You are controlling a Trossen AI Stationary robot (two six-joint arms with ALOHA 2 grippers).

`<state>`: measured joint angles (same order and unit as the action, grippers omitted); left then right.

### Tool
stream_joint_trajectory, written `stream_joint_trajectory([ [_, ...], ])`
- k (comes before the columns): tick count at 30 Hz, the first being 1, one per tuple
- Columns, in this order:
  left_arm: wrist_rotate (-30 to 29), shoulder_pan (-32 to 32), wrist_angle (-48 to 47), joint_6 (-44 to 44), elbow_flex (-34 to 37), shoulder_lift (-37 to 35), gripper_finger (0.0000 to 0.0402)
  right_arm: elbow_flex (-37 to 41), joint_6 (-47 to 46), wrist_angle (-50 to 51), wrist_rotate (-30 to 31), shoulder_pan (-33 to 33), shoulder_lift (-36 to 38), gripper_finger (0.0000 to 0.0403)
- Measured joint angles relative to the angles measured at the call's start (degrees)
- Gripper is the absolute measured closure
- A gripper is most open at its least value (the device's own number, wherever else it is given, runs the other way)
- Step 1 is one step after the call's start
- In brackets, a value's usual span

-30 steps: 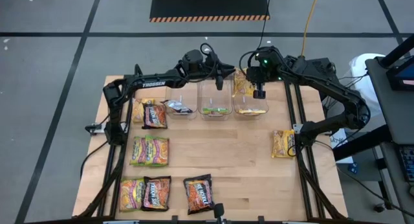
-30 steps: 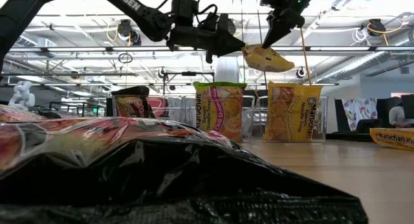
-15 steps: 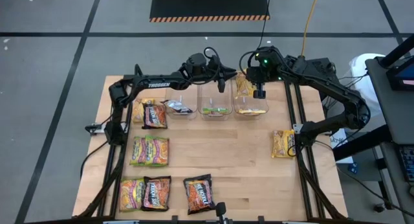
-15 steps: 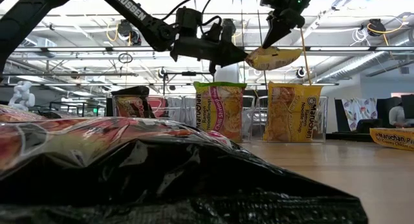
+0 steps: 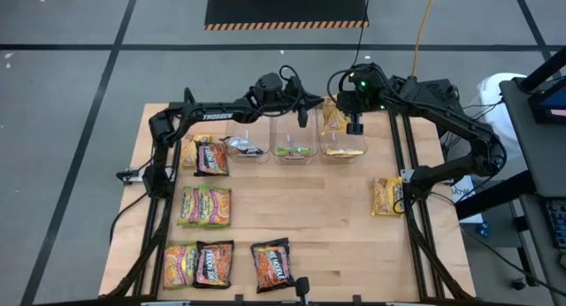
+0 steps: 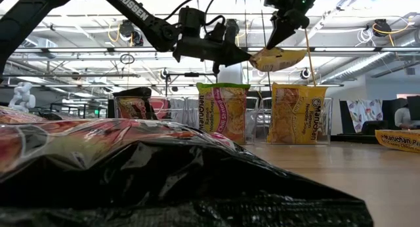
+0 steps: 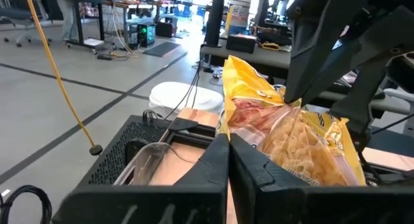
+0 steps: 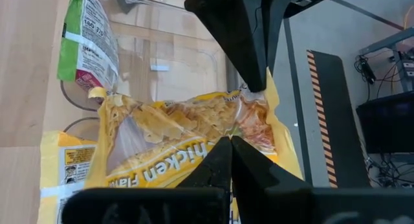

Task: Sort Maruchan noodles
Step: Put the yellow noodle pack into the right transparent bin

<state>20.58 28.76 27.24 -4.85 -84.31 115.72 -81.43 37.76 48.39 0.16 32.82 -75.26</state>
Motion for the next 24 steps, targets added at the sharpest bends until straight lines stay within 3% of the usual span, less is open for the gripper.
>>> stream_joint_trajectory([
  [5, 0.4, 0.0, -0.1, -0.1, 0.0, 0.0, 0.0399, 0.0, 0.1, -0.2, 2.9, 0.0, 0.8, 0.0403],
  [24, 0.4, 0.0, -0.5, -0.6, 0.0, -0.1, 0.0401, 0.0, -1.3, -1.6, 3.0, 0.0, 8.4, 0.0403],
])
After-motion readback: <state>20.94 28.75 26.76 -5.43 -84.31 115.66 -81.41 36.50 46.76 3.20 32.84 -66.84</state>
